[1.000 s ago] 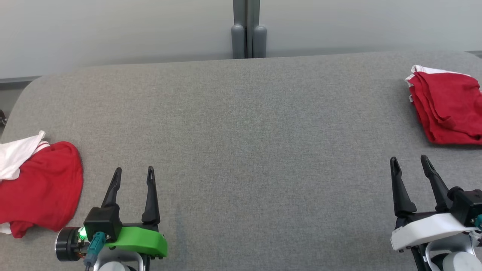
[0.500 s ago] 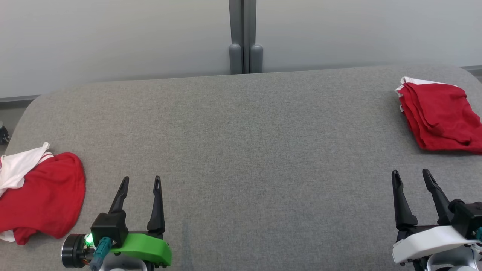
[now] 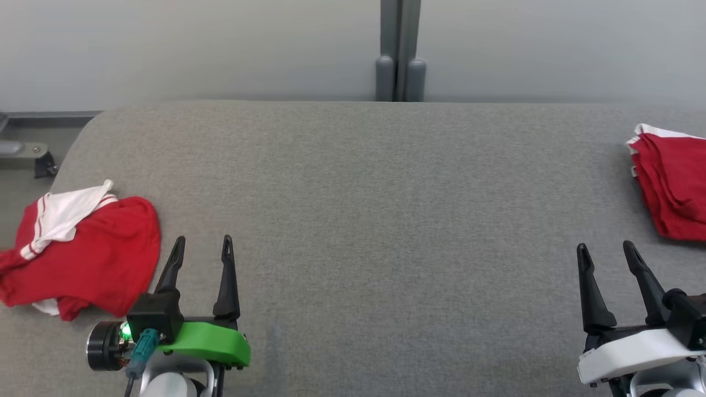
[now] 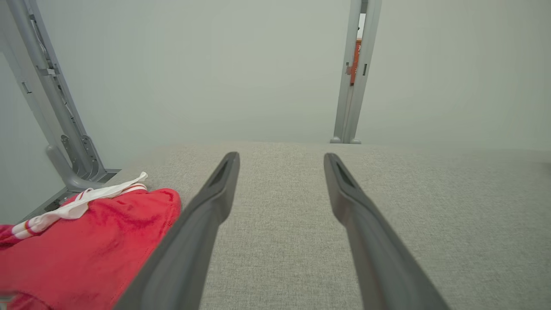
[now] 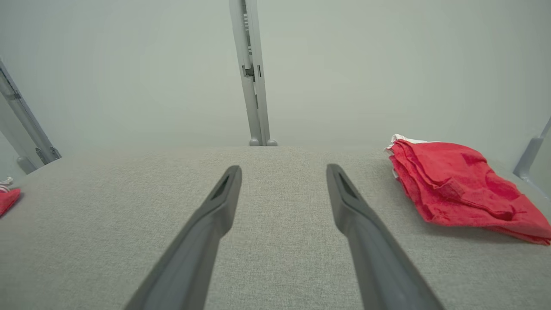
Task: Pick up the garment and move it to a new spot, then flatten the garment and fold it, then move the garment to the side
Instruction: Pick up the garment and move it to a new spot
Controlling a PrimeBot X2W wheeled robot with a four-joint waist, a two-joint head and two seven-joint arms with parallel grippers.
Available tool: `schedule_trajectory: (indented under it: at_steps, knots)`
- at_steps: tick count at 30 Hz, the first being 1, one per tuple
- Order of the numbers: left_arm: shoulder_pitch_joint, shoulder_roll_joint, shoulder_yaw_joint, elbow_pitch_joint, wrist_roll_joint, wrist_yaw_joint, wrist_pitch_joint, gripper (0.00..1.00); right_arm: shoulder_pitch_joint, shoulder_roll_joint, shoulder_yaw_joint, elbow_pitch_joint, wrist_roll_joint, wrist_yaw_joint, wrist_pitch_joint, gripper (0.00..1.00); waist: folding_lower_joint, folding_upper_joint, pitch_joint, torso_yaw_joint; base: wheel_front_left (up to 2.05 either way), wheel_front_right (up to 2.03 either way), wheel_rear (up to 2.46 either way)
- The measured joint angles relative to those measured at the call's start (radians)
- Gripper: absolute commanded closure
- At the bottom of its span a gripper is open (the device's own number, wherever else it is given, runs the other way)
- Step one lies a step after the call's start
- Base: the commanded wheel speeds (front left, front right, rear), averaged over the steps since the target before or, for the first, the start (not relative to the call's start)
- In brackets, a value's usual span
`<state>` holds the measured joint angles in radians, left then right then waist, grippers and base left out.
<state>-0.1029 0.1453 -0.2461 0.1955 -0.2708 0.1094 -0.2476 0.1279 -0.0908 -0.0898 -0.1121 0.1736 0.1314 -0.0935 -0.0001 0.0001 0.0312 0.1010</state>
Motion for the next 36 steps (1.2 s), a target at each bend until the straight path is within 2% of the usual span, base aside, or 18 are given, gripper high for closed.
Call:
schedule_trajectory:
  at_steps: [10,20,29,32,36]
  knots:
    - [-0.050,-0.024,0.027,0.042,-0.017,-0.022,-0.013,0.00,-0.043,-0.040,0.064,-0.066,-0.004,0.000,0.048,0.00,0.0000,0.0000,0.018,0.188,0.00,0.00,0.00]
    - [-0.057,-0.040,0.087,0.037,0.015,-0.040,-0.015,0.00,-0.071,-0.052,0.100,-0.090,-0.001,0.000,0.075,0.00,0.0000,0.0000,0.038,0.359,0.00,0.00,0.00]
    - [-0.099,-0.070,0.146,0.043,0.031,-0.049,-0.016,0.00,-0.103,-0.090,0.103,-0.150,-0.002,0.000,0.119,0.00,0.0000,0.0000,0.112,0.403,0.00,0.00,0.00]
    - [-0.157,-0.081,0.145,0.104,0.032,-0.066,-0.016,0.00,-0.130,-0.121,0.103,-0.182,-0.002,0.000,0.141,0.00,0.0001,0.0000,0.154,0.401,0.00,0.00,0.00]
    - [-0.278,-0.087,0.150,0.252,0.037,-0.079,-0.016,0.00,-0.176,-0.159,0.100,-0.222,-0.001,0.000,0.168,0.00,0.0001,0.0000,0.225,0.389,0.00,0.00,0.00]
